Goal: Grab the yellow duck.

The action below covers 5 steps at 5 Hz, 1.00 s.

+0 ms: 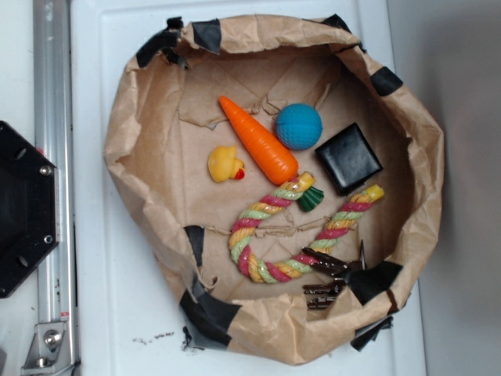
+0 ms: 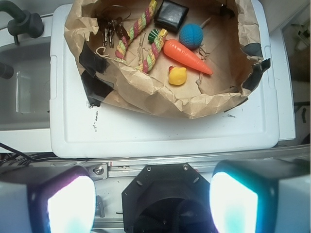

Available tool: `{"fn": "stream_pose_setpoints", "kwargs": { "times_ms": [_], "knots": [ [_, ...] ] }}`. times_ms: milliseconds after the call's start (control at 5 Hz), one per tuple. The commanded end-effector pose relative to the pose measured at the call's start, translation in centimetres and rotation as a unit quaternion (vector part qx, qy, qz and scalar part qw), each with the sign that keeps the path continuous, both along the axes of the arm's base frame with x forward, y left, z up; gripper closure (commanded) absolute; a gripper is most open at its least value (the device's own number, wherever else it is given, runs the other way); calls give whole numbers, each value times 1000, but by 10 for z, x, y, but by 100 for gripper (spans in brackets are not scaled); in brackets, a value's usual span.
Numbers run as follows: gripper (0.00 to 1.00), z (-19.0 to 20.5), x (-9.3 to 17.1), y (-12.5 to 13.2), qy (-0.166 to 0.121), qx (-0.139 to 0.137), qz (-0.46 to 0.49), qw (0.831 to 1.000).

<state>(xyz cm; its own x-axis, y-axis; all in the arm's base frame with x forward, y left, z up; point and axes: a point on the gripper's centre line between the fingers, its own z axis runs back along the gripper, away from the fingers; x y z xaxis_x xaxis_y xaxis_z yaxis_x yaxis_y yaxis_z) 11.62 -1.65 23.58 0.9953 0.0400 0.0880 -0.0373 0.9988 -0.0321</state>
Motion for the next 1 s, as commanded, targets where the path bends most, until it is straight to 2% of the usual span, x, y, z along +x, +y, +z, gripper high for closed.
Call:
{"fn": "stream_pose_setpoints", "kwargs": {
  "times_ms": [0, 200, 400, 600, 800],
  "knots": [
    [0, 0, 0, 0, 0, 0, 0, 1000],
    [0, -24, 37, 29, 7, -27, 118, 993],
    [0, -49, 67, 54, -1, -33, 186, 982],
    [0, -75, 90, 74, -25, -37, 229, 972],
    [0, -112, 108, 92, -25, -65, 285, 956]
  ]
}}
